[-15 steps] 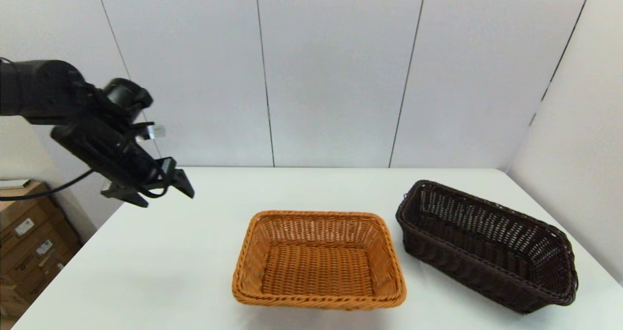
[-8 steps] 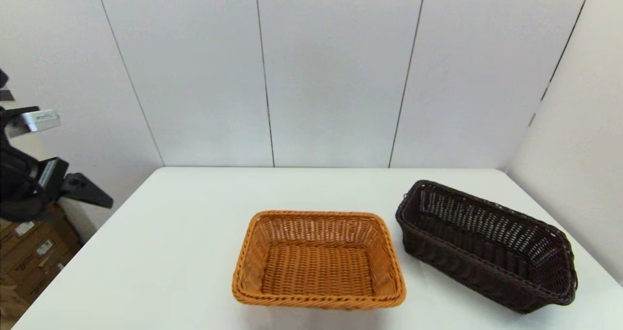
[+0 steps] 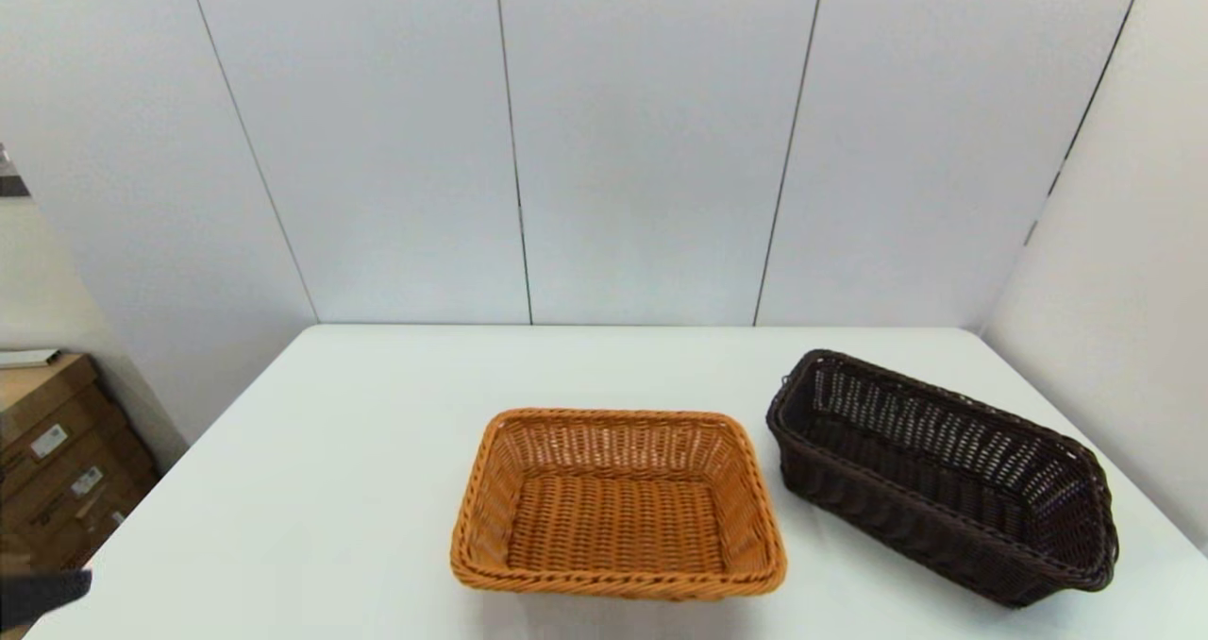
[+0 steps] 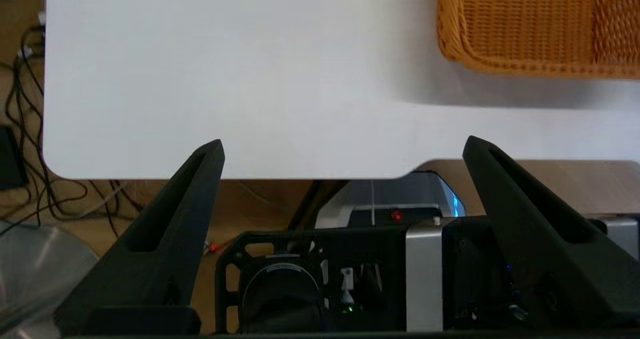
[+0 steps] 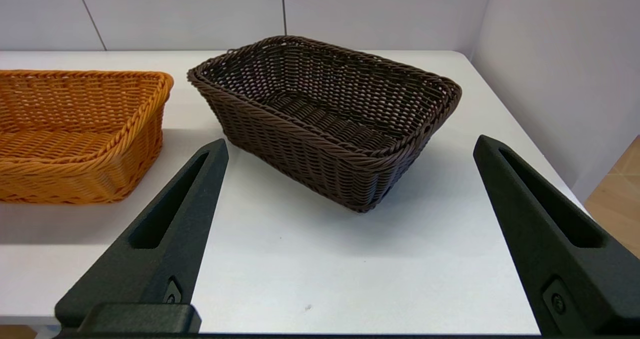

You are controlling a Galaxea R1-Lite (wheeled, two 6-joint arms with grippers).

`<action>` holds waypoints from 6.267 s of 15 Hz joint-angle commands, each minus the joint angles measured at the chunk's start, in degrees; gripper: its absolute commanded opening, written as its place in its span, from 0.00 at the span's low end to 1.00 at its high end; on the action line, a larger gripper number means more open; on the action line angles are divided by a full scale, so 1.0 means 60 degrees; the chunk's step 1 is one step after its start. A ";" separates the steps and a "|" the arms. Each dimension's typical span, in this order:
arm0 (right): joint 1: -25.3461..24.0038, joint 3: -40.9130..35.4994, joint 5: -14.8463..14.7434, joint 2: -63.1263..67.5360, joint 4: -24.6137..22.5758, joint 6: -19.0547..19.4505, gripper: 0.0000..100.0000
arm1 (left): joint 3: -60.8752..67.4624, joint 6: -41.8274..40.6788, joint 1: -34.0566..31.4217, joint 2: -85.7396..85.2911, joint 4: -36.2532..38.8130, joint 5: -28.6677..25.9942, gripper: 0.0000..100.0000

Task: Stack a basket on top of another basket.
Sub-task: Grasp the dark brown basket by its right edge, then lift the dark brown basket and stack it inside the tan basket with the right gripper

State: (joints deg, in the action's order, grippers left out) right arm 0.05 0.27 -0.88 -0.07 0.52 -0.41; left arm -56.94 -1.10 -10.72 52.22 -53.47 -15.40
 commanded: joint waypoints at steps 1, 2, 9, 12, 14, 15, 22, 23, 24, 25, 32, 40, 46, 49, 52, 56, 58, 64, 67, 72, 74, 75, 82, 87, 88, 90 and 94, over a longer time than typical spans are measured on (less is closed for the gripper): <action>-0.0008 -0.0015 0.0000 -0.0002 -0.0014 -0.0033 1.00 | 0.1492 -0.0081 0.0277 -0.2757 -0.0068 -0.0071 1.00; 0.0007 -0.0015 -0.0015 0.0012 -0.0014 -0.0033 1.00 | 0.1712 -0.0037 0.0643 -0.3108 -0.0083 -0.0071 1.00; 0.0007 -0.0001 -0.0015 -0.0002 -0.0014 -0.0019 1.00 | 0.3279 -0.0008 0.1552 -0.5818 -0.0127 0.0032 1.00; 0.0007 -0.0015 -0.0015 -0.0002 -0.0014 -0.0033 1.00 | 0.4451 -0.0022 0.1786 -0.6873 0.1206 0.1057 1.00; 0.0007 -0.0015 -0.0015 -0.0002 -0.0014 -0.0033 1.00 | 0.6107 -0.0052 0.1786 -0.7649 0.3506 0.2009 1.00; -0.0008 -0.0001 -0.0015 -0.0002 -0.0014 -0.0033 1.00 | 0.6663 -0.0052 0.1786 -0.7781 0.4414 0.2317 1.00; 0.0007 0.0102 -0.0044 0.0012 0.0264 0.0025 1.00 | 0.9197 0.0080 0.1786 -0.8704 0.8135 0.2654 1.00; 0.0007 0.0380 -0.0073 0.0071 0.0953 0.0157 1.00 | 0.9212 0.0080 0.1786 -0.8704 0.8179 0.2654 1.00; 0.0007 0.0717 -0.0117 0.0364 0.1729 0.0245 1.00 | 0.9212 0.0080 0.1786 -0.8704 0.8194 0.2654 1.00; 0.0007 0.1552 -0.0293 0.0950 0.2256 0.0157 1.00 | 0.9212 0.0139 0.1786 -0.8704 0.8194 0.2683 1.00; 0.0988 0.8100 -0.2300 1.0017 0.3062 -0.1557 1.00 | 0.9227 0.0886 0.1786 -0.8704 0.8355 0.2888 1.00; 0.0358 1.0619 -0.2666 1.6477 0.6094 -0.5761 1.00 | 0.9241 0.0901 0.1786 -0.8704 0.8369 0.2888 1.00; 0.1589 1.0546 -0.2139 1.7927 0.6504 -0.7109 1.00 | 0.9241 0.0886 0.1786 -0.8704 0.8369 0.2888 1.00; 0.2394 1.0385 -0.1406 1.8074 0.6490 -0.6962 1.00 | 0.9241 0.0886 0.1786 -0.8704 0.8369 0.2888 1.00; 0.2511 1.0180 -0.0381 1.8425 0.6373 -0.6860 1.00 | 0.9241 0.0871 0.1786 -0.8704 0.8369 0.2888 1.00; 0.2511 1.0253 0.0322 1.8513 0.6314 -0.6874 1.00 | 0.9227 0.0857 0.1786 -0.8704 0.8369 0.2888 1.00; 0.2541 1.0297 0.0512 1.8572 0.6314 -0.6860 0.00 | 0.9227 0.0857 0.1786 -0.8704 0.8369 0.2888 1.00; 0.2716 1.0239 0.1128 1.8586 0.6314 -0.6523 0.00 | 0.9241 0.0871 0.1786 -0.8704 0.8369 0.2888 1.00; 0.2922 1.0209 0.1479 1.8616 0.6314 -0.6376 0.00 | 0.9241 0.0857 0.1786 -0.8704 0.8369 0.2888 1.00; 0.4152 1.0239 0.3515 1.8132 0.6285 -0.5453 0.00 | 0.9241 0.0871 0.1786 -0.8704 0.8369 0.2888 1.00; 0.4797 1.0239 0.4424 1.7751 0.6094 -0.5058 0.00 | 0.9227 0.0857 0.1786 -0.8704 0.8369 0.2888 1.00; 0.5075 1.0239 0.4936 1.7649 0.6036 -0.4941 0.00 | 0.9227 0.0857 0.1786 -0.8704 0.8369 0.2888 1.00; 0.5412 1.0151 0.6196 1.6697 0.6710 -0.3725 0.00 | 0.9227 0.0842 0.1786 -0.8704 0.8369 0.2888 1.00; 0.3844 1.1059 0.6079 1.5247 0.8775 -0.3344 0.00 | 0.9227 0.0857 0.1786 -0.8704 0.8369 0.2888 1.00; 0.3376 1.1308 0.5903 1.5115 0.9053 -0.3432 0.00 | 0.9241 0.0857 0.1786 -0.8704 0.8369 0.2888 1.00; 0.2394 1.2026 0.5625 1.5027 0.9800 -0.3886 0.00 | 0.9227 0.0871 0.1786 -0.8704 0.8369 0.2888 1.00; -0.0360 1.3124 0.4350 1.5144 0.9918 -0.5322 0.00 | 0.9227 0.0871 0.1786 -0.8704 0.8369 0.2888 1.00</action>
State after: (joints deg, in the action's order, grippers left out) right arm 7.59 74.28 29.76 90.58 59.43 -26.76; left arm -1.56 4.10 0.00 -0.07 -3.24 1.90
